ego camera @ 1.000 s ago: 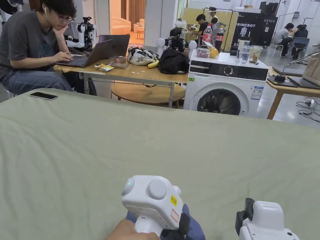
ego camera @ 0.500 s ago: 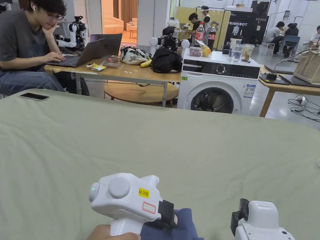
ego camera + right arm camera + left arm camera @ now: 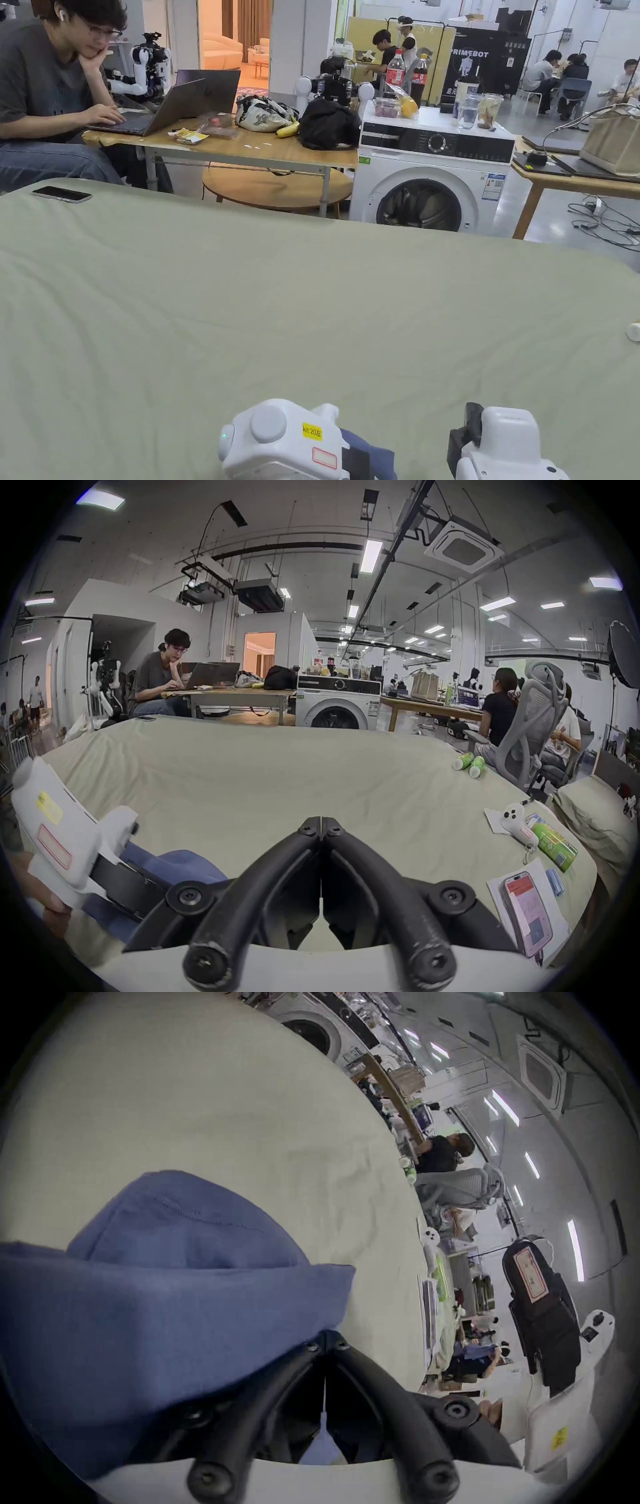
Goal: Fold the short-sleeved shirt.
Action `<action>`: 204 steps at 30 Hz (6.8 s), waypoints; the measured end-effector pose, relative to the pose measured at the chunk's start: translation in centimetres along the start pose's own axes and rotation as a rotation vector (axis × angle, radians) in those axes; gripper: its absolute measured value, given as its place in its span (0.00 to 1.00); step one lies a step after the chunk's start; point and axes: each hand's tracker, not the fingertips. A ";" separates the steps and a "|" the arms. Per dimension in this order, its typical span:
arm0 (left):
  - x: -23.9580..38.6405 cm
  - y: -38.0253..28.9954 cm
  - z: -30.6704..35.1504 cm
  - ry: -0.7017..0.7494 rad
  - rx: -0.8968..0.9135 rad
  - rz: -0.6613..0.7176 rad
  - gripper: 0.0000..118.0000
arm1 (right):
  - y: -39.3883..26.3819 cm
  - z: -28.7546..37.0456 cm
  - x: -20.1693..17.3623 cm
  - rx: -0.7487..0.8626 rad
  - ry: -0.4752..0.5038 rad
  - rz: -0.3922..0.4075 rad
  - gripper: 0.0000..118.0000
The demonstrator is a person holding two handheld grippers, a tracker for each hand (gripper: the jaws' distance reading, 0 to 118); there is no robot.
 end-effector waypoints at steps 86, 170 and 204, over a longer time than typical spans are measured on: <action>-12.8 -3.7 9.9 -0.272 0.157 0.179 0.20 | -0.2 -0.9 -5.7 -0.064 0.163 0.005 0.00; -1.2 -3.8 17.9 0.747 1.010 -0.534 0.33 | 5.3 -4.1 -7.4 0.072 0.109 -0.029 0.00; 0.9 -3.6 17.0 0.667 1.105 -0.547 0.00 | 4.6 -3.2 -3.5 0.122 -0.005 -0.089 0.00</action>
